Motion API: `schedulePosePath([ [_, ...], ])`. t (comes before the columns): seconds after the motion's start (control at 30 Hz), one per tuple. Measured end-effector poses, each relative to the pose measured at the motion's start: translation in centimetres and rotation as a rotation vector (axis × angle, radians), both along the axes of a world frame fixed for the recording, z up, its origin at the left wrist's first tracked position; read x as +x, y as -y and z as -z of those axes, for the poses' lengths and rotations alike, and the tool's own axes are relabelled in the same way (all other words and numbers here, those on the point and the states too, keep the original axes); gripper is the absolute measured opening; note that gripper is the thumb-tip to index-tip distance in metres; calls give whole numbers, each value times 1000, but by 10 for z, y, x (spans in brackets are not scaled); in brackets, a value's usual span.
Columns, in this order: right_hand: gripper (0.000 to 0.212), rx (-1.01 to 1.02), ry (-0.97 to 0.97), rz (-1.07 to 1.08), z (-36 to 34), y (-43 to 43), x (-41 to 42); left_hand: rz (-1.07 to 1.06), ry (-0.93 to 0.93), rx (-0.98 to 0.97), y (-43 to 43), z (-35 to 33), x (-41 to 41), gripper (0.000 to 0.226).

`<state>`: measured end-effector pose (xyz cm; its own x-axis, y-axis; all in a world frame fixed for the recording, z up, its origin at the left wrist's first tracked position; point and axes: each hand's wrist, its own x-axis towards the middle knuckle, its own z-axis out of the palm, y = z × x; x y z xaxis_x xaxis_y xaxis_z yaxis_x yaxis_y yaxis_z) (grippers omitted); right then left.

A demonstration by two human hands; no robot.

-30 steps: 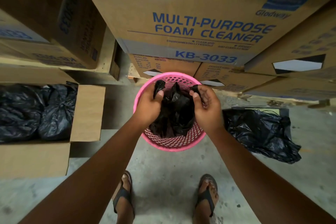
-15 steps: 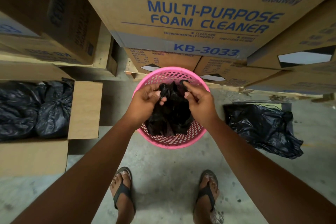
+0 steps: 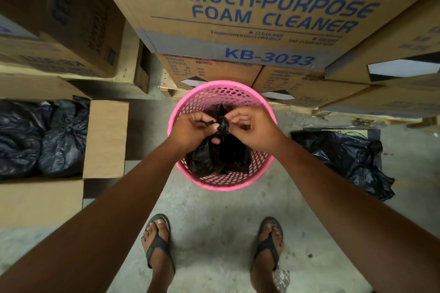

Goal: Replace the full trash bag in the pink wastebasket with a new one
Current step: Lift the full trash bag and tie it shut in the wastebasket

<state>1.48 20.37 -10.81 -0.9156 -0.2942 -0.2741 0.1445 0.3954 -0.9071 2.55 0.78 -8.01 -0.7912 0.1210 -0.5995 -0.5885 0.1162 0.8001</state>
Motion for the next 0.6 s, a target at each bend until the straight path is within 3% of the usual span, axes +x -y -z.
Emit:
schedulePosePath([
  [0.13, 18, -87, 7, 19, -4, 4, -3, -134, 11, 15, -3, 2, -2, 11],
  [0.27, 15, 7, -92, 181, 2, 8, -8, -148, -75, 99, -5, 4, 4, 13],
  [0.4, 12, 70, -130, 225, 8, 15, -10, -52, -249, -33, -8, 10, 8, 17],
  [0.6, 3, 87, -27, 320, 12, 18, -7, 16, -291, -173, -5, 16, 7, 15],
])
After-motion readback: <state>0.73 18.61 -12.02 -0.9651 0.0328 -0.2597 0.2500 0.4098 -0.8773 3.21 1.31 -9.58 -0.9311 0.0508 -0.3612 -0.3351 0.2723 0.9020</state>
